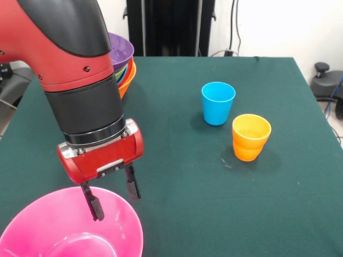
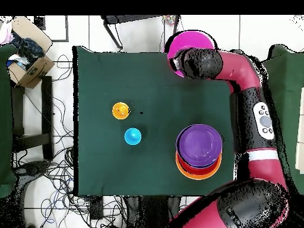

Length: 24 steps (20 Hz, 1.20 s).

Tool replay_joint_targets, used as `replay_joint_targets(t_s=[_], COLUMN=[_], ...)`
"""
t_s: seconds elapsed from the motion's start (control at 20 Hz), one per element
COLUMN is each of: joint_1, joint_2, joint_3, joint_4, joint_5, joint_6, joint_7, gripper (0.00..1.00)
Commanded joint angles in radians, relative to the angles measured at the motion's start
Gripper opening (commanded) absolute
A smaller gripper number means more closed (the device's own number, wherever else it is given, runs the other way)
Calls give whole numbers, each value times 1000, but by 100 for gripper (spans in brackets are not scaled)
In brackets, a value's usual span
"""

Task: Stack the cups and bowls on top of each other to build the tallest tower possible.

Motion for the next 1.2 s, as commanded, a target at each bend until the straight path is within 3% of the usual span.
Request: replay_joint_targets(t_s=[0.05,0.3,0.55,0.85,1.2], joint_1=[52,58,56,60,63], joint_2=[-10,-44,-89,-116,-106], joint_3=[-113,-144,-146,-152,-173], joint_4=[79,170,236,254,224], joint_5=[-70,-44,7,42,2], joint_6=[-67,-94,-71,-51,-127], joint_7=[-26,68,90,87,39], gripper=[100,100,100,100,100])
